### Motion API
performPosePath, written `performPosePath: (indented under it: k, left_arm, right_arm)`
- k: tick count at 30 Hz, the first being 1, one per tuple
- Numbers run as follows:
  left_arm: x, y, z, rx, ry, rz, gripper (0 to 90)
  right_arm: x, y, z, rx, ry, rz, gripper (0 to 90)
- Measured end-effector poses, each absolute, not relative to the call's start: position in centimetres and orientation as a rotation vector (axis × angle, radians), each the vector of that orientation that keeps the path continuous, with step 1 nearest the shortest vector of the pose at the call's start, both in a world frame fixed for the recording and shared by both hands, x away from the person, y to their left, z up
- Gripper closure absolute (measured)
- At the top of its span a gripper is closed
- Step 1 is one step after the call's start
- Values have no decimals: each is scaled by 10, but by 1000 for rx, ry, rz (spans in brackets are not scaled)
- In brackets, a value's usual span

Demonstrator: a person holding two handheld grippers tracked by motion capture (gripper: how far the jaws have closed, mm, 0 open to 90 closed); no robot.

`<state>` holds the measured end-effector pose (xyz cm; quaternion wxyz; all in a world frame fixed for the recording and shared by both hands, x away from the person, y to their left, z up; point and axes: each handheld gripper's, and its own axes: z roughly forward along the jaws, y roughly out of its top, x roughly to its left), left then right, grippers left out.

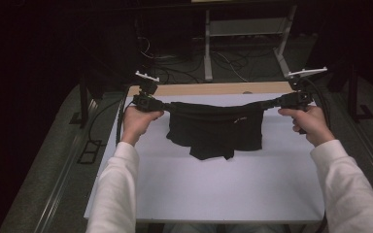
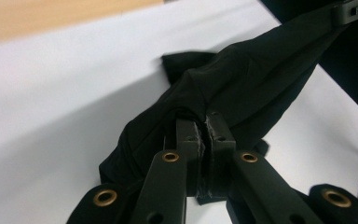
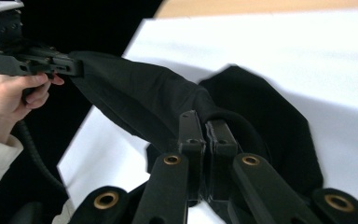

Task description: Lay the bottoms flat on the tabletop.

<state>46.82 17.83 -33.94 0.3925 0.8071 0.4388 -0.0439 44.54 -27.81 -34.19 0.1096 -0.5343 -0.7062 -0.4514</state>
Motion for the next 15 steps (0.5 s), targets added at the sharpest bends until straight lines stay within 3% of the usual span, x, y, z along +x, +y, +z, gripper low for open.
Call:
performPosePath:
  k: [5,9,10,11,12,15]
  left_arm:
    - [500,177,-379,1901,1299,-172,868]
    - [508,172,-393,1862,1282,-186,841]
    - [508,173,-396,1823,1253,-205,765]
    - [508,173,-396,1823,1253,-205,668]
    - [507,175,-400,1723,1240,-223,558]
    - [501,175,-405,1670,1232,-196,426]
  right_arm:
    - [471,-274,-393,-1805,-1855,-1280,855]
    - [482,-274,-417,-1875,-1817,-1322,809]
    - [483,-277,-418,-1900,-1793,-1368,725]
    - [483,-277,-418,-1900,-1793,-1368,725]
    - [484,-284,-416,-1936,-1738,-1456,624]
    - [480,-291,-410,-1941,-1772,-1496,530]
